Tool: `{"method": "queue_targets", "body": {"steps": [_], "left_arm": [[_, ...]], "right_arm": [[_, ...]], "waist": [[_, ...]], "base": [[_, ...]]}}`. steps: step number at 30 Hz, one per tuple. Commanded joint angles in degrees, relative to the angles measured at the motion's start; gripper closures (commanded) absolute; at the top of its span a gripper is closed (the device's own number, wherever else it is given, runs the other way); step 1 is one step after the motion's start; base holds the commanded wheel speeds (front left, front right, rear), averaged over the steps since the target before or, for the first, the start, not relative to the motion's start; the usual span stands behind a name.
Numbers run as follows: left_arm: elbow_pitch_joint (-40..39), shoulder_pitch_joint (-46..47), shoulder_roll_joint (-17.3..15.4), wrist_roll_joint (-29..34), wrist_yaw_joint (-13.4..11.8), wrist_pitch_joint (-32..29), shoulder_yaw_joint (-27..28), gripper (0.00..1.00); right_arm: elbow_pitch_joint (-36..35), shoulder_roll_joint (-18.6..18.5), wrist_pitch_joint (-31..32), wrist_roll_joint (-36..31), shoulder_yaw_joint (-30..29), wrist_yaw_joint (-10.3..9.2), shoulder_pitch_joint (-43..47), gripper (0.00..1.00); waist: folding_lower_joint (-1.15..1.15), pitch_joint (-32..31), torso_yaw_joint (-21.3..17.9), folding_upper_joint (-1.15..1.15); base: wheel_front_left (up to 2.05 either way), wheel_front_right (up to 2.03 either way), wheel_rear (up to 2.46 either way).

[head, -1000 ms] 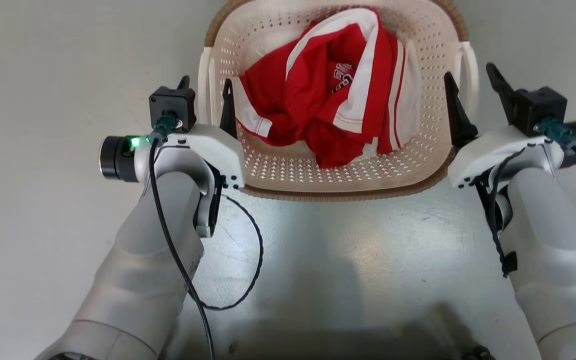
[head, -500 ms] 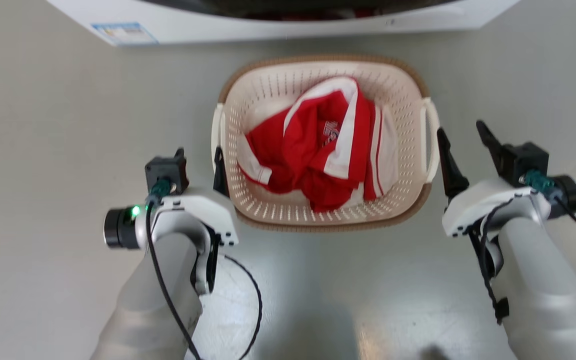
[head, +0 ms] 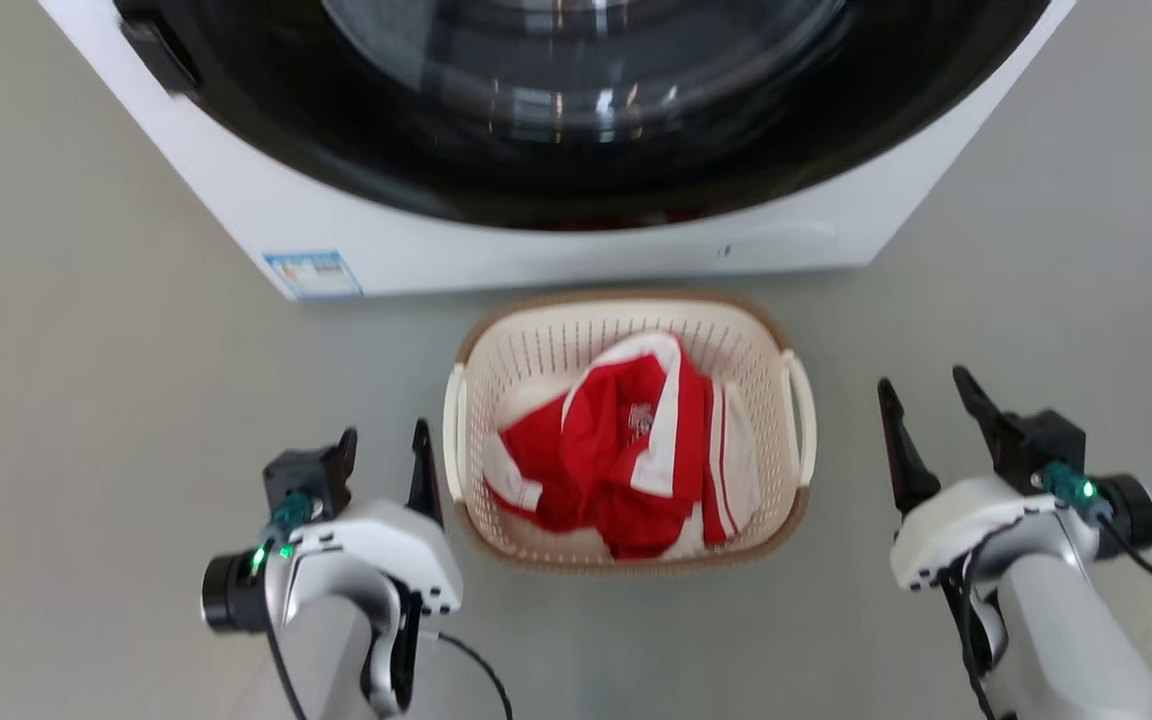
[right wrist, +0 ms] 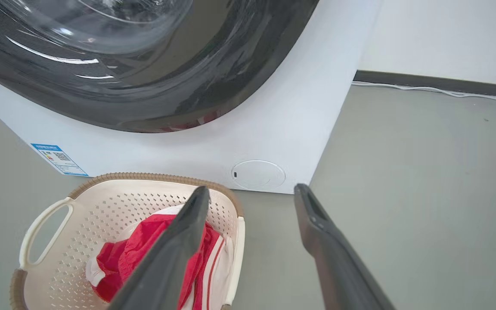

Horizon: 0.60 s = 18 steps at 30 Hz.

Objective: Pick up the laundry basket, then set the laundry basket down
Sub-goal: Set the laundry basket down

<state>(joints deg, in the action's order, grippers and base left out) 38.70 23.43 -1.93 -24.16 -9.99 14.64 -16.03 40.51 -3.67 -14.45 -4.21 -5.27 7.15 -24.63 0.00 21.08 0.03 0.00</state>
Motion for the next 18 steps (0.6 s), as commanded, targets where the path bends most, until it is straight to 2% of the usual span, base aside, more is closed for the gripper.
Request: {"method": "queue_targets", "body": {"steps": [1,12,18], "left_arm": [[-1.7,-1.6,-0.9,0.6,0.5,0.4,2.2,0.0],[-7.5,-13.3,-0.9,2.5,2.6,0.4,7.8,0.0],[-10.6,-17.1,-0.9,2.5,3.4,0.4,9.2,0.0]], "right_arm": [[-1.7,0.4,-0.5,-0.7,1.1,0.34,1.7,0.0],[-7.2,0.0,-0.5,-0.7,0.9,0.34,11.8,0.0],[-12.1,0.1,-0.5,0.0,1.3,0.34,15.6,0.0]], "waist": [[0.0,-4.9,-0.2,0.0],[0.0,-17.8,0.5,0.0],[0.0,-20.6,0.9,0.0]], "base": [[0.0,0.0,0.0],[0.0,0.0,0.0],[0.0,0.0,0.0]]}}
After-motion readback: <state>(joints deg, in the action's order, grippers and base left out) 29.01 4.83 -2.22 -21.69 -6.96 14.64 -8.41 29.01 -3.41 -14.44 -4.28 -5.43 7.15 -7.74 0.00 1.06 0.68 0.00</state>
